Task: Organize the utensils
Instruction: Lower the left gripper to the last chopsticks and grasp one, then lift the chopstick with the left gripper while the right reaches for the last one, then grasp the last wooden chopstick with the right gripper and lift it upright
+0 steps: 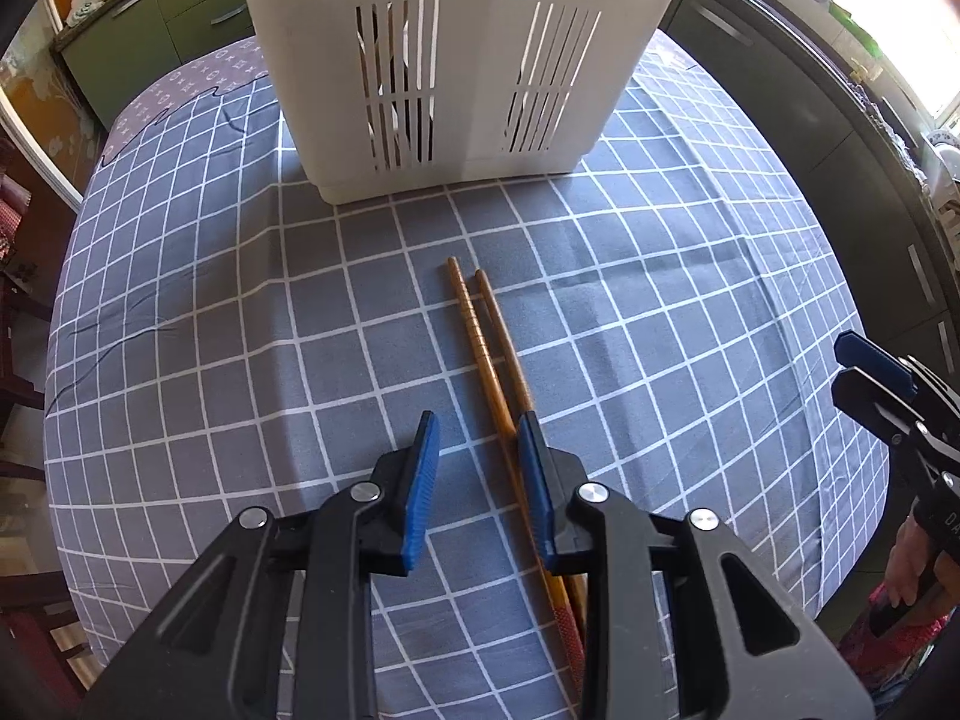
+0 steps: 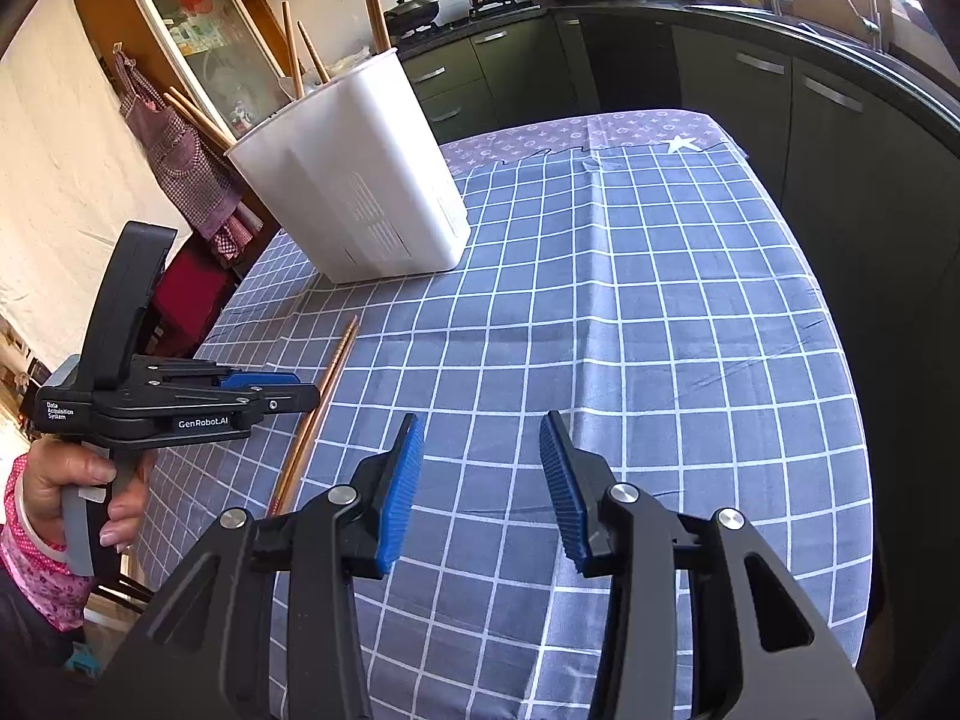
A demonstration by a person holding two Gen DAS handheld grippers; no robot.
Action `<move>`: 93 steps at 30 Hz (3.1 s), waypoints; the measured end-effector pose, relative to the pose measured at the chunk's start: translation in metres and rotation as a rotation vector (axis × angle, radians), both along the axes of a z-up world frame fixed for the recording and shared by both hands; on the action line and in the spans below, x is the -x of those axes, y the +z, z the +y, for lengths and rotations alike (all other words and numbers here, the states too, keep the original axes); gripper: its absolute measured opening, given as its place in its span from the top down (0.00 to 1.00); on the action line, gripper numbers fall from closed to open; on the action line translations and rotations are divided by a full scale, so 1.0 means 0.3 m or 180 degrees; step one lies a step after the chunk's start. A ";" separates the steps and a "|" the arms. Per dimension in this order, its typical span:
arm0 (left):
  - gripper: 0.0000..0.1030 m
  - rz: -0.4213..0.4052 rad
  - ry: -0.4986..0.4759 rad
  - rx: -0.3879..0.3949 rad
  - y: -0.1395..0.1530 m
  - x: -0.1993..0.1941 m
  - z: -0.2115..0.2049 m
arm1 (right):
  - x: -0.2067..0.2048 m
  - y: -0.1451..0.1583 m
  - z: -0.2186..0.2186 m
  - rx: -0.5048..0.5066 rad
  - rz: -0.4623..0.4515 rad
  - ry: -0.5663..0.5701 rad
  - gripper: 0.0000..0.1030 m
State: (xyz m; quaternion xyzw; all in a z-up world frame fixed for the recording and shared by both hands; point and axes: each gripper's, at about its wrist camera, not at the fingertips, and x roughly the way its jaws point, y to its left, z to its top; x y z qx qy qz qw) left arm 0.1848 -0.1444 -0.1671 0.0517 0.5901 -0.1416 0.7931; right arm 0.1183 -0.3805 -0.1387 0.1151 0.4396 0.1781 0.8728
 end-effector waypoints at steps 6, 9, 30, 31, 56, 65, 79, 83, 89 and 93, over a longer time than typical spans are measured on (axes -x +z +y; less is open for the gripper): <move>0.75 -0.0011 -0.0044 -0.0029 -0.009 0.013 -0.024 | -0.007 0.002 0.007 -0.0035 0.0013 0.0009 0.60; 0.79 0.0004 -0.0044 -0.0038 -0.015 0.011 -0.037 | -0.003 0.003 0.009 -0.0039 0.0011 0.0021 0.58; 0.94 -0.0102 -0.0018 0.0194 0.032 0.034 0.052 | 0.003 -0.007 -0.023 -0.0138 0.0074 -0.0035 0.57; 0.94 -0.0146 -0.0013 0.0225 0.050 0.041 0.065 | 0.004 -0.006 -0.022 -0.0139 0.0074 -0.0032 0.57; 0.94 -0.1359 -0.0096 0.0659 0.410 0.341 0.270 | -0.092 -0.008 0.220 0.0343 0.0340 0.0331 0.56; 0.94 -0.1510 -0.0103 0.0724 0.425 0.386 0.337 | -0.201 -0.072 0.460 0.0602 0.0692 0.0622 0.61; 0.94 -0.1523 -0.0192 0.0867 0.416 0.395 0.382 | -0.243 -0.101 0.616 0.1225 0.0652 0.0568 0.77; 0.94 -0.1520 -0.0166 0.0866 0.415 0.397 0.388 | -0.242 -0.100 0.636 0.1248 0.0621 0.0622 0.90; 0.94 -0.1525 -0.0159 0.0840 0.421 0.402 0.383 | -0.222 -0.071 0.629 0.1060 0.0555 0.0644 0.94; 0.94 -0.1550 -0.0179 0.0828 0.434 0.399 0.376 | -0.176 0.018 0.550 0.0831 0.0365 0.0586 0.94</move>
